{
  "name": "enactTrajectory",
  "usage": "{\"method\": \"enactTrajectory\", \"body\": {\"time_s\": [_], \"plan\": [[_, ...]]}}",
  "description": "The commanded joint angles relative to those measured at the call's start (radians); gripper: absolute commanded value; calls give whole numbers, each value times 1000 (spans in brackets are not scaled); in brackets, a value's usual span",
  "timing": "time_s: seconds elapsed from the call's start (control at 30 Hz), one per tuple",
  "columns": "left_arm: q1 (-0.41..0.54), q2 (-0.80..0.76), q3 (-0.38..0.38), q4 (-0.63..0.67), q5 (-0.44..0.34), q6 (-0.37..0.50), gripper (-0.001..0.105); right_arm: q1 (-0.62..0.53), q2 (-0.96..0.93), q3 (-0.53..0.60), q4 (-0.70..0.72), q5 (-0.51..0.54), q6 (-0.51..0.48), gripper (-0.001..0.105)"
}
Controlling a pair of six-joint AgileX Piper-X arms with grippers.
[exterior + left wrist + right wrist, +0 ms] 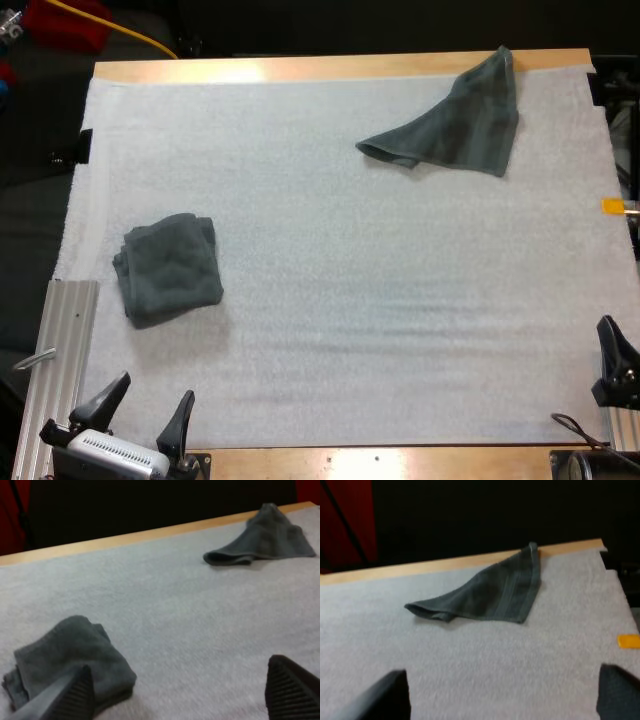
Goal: Pick towel from pile, fold and stack
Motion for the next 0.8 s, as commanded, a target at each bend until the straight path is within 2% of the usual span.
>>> {"method": "enactTrajectory", "body": {"time_s": [0.0,0.2,0.33,0.57,0.77], "plan": [[-3,-128,1,29,6,-10,69,0,-26,7,10,-2,11,74],[-3,-140,-1,100,6,23,69,0,-131,75,23,-2,62,74],[-3,-140,-1,100,6,50,69,0,-215,124,25,-2,63,74],[-3,-140,-1,100,6,60,69,0,-219,159,47,-2,38,74],[-3,-140,19,20,6,60,69,0,-219,225,-31,-2,35,74]]}}
